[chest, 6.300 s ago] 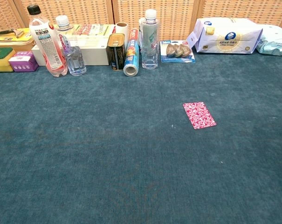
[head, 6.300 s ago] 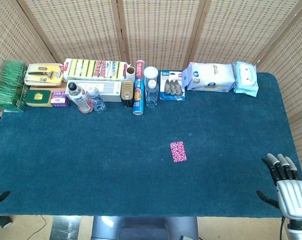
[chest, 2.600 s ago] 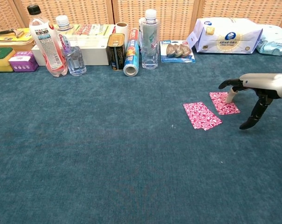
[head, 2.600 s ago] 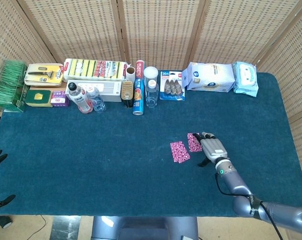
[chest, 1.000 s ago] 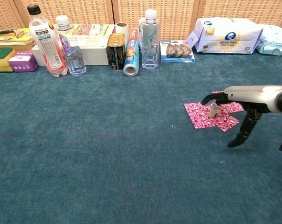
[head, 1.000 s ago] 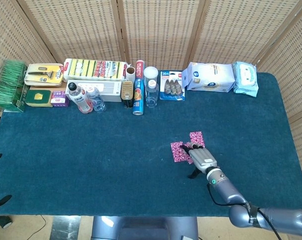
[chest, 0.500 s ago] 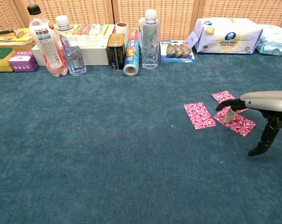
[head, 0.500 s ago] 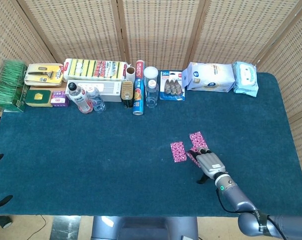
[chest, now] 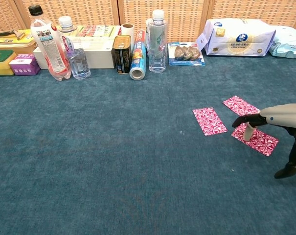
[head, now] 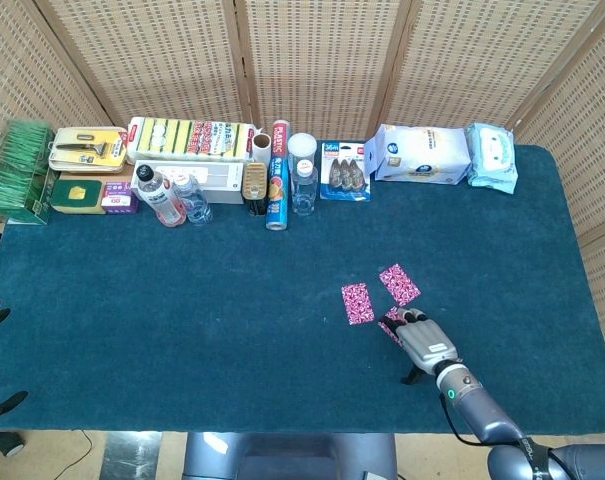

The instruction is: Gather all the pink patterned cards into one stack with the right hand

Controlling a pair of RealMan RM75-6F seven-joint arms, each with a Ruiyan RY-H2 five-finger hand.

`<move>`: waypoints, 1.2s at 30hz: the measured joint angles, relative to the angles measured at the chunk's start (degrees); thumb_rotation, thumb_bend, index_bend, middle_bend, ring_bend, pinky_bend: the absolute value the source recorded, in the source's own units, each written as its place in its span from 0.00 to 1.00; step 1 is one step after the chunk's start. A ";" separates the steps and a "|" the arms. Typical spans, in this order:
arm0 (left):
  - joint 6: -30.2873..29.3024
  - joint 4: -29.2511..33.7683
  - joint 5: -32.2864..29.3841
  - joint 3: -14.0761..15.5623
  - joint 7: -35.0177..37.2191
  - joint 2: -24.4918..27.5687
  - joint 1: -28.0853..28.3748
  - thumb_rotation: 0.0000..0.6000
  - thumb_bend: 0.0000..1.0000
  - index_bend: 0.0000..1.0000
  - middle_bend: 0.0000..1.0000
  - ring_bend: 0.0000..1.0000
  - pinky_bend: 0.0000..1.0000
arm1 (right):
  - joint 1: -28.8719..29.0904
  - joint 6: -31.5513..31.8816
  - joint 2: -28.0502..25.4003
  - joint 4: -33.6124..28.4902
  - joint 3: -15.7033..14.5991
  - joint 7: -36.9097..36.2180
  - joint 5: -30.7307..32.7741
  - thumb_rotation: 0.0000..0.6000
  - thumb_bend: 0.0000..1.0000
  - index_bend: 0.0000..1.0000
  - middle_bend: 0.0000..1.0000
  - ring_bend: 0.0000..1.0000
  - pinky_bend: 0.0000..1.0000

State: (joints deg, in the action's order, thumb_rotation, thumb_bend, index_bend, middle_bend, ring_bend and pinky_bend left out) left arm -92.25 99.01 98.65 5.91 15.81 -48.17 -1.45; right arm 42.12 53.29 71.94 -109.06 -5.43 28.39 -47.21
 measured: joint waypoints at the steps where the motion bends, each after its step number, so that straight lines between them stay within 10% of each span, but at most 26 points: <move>1: -0.01 -0.01 0.01 0.00 0.02 0.00 0.00 1.00 0.08 0.00 0.00 0.00 0.00 | -0.05 0.24 -0.11 -0.34 -0.07 0.19 -0.26 1.00 0.00 0.08 0.23 0.07 0.00; 14: -0.25 -0.39 0.07 0.01 0.75 0.07 -0.04 1.00 0.08 0.00 0.00 0.00 0.00 | -1.45 3.65 -1.67 -1.36 0.29 0.03 -12.63 1.00 0.03 0.11 0.13 0.08 0.00; 36: 0.83 0.44 -0.22 0.04 -0.93 -0.03 0.32 1.00 0.08 0.00 0.00 0.00 0.00 | -0.16 -1.65 -1.91 14.11 0.01 0.18 -22.88 1.00 0.05 0.15 0.08 0.07 0.00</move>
State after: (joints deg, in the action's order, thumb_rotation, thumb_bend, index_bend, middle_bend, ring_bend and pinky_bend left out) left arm -91.42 99.45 98.43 5.95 14.89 -48.21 -1.14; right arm 41.96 51.64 70.04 -94.95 -5.43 28.58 -70.09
